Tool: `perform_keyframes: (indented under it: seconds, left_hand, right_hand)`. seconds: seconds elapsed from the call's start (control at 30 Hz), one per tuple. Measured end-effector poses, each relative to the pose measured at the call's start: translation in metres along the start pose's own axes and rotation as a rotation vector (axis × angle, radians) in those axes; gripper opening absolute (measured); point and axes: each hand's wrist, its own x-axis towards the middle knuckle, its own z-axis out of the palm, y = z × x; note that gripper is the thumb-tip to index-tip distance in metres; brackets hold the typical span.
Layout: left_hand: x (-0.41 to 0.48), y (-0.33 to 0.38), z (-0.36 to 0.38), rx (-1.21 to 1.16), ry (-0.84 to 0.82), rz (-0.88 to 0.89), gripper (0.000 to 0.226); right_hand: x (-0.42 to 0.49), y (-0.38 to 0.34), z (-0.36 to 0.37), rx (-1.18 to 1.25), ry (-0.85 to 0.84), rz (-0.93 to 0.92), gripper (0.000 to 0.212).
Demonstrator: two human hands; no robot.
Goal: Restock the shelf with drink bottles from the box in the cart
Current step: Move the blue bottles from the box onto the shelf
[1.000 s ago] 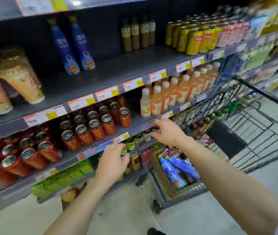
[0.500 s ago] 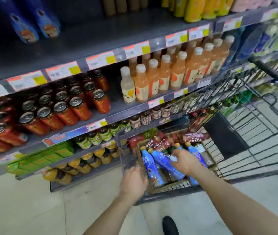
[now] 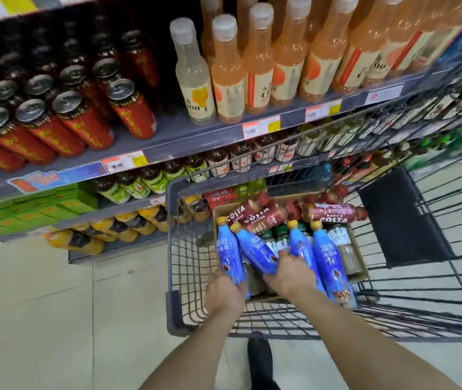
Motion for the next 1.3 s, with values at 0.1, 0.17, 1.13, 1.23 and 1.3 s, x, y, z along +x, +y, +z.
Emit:
perform_keyframes:
  seconds: [0.1,0.17,1.13,1.23,1.3]
  left_hand:
    - [0.003,0.007,0.009,0.015,0.059,-0.051,0.065]
    - [0.005,0.011,0.014,0.0,0.067,-0.085,0.067]
    - [-0.083,0.003,-0.178,-0.437,0.395,0.233,0.046]
    - [-0.09,-0.002,-0.216,-0.474,0.478,0.285,0.043]
    - [-0.095,-0.008,-0.241,-0.475,0.528,0.305,0.047]
  right_hand:
    - [0.004,-0.002,0.0,-0.051,-0.04,0.025,0.056]
    - [0.005,-0.002,-0.001,-0.089,-0.063,0.028,0.055]
    - [-0.122,-0.121,-0.096,0.474,0.442,-0.192,0.05]
    - [-0.14,-0.15,-0.115,0.469,0.516,-0.228,0.053]
    - [-0.152,-0.171,-0.127,0.481,0.552,-0.241,0.056]
